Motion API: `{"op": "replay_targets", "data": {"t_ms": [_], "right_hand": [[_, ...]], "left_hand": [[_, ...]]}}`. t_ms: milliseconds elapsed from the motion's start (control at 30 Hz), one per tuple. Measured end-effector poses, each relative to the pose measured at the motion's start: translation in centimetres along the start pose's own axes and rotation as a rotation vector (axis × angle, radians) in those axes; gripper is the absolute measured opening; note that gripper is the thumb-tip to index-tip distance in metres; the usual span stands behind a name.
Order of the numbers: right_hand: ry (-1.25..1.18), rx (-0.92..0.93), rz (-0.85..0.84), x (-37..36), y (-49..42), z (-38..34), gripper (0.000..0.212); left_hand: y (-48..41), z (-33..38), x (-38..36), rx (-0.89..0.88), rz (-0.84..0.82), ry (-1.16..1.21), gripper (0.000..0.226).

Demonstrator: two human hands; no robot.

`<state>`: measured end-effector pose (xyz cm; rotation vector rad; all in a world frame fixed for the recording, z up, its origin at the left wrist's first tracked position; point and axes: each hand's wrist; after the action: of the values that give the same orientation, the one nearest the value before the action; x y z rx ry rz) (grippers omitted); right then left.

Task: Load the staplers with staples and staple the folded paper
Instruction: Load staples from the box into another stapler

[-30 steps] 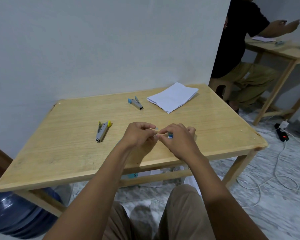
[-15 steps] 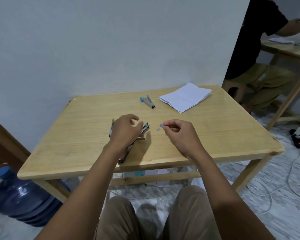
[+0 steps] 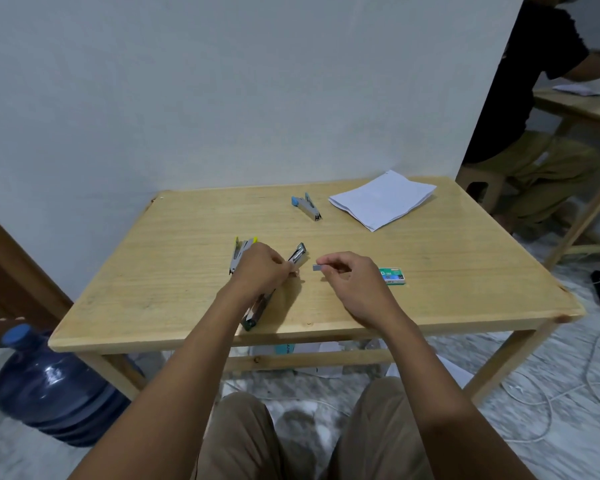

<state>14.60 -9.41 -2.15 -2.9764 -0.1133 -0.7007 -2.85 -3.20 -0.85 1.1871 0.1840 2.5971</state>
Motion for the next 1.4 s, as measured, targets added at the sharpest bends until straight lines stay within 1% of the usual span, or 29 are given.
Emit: {"op": "replay_targets", "data": {"t_ms": [100,167,233,267,300,433,533,600,733,800,900,1067,1233,1400], "right_hand": [[-0.079,0.021,-0.001,-0.1,-0.1,-0.6,0.015],[-0.125,0.047,-0.005,-0.1,-0.1,-1.2,0.017],[-0.128,0.084,-0.010,-0.1,-0.3,-1.9,0.015],[-0.120,0.104,-0.011,-0.1,-0.4,-2.2,0.014],[-0.101,0.122,-0.011,-0.2,-0.6,-2.6,0.014],[0.049,0.227,-0.033,-0.6,-1.3,-3.4,0.013],[0.174,0.273,-0.063,-0.6,-1.4,-3.4,0.012],[0.266,0.283,-0.084,-0.4,-1.3,-3.5,0.012],[0.495,0.250,-0.174,-0.1,-1.0,-4.0,0.016],[0.541,0.231,-0.200,-0.1,-1.0,-4.1,0.017],[0.528,0.225,-0.206,-0.2,-0.9,-4.0,0.017],[0.432,0.224,-0.174,-0.3,-0.9,-3.8,0.013],[0.317,0.212,-0.168,-0.3,-1.0,-3.4,0.011],[0.301,0.204,-0.182,-0.3,-1.1,-3.5,0.011]], "left_hand": [[1.3,-0.4,0.6,-0.060,-0.005,0.271,0.028],[2.2,-0.4,0.9,-0.096,-0.080,0.532,0.023],[2.8,-0.6,0.9,-0.132,-0.169,0.811,0.022],[3.1,-0.6,0.9,-0.158,-0.201,0.904,0.023],[3.2,-0.7,0.8,-0.188,-0.218,0.948,0.026],[3.9,-0.8,0.4,-0.249,-0.268,0.990,0.036],[4.1,-1.1,0.3,-0.249,-0.305,0.953,0.031],[4.3,-1.2,0.3,-0.243,-0.306,0.924,0.028],[4.5,-1.3,0.2,-0.225,-0.321,0.903,0.032],[4.5,-1.2,0.1,-0.220,-0.334,0.896,0.033],[4.5,-1.2,0.0,-0.205,-0.339,0.907,0.030],[4.6,-1.3,-0.1,-0.190,-0.349,0.926,0.028],[4.6,-1.3,-0.1,-0.180,-0.333,0.897,0.028],[4.8,-1.3,0.0,-0.181,-0.334,0.899,0.027]]}}
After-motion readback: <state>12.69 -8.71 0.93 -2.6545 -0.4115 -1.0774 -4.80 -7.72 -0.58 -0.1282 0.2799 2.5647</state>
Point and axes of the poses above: each hand's wrist, its own y-axis away from the middle knuckle, its own x-axis out of the back of the hand, z = x × y, and after that the axes turned 12 degrees about -z, right-handed
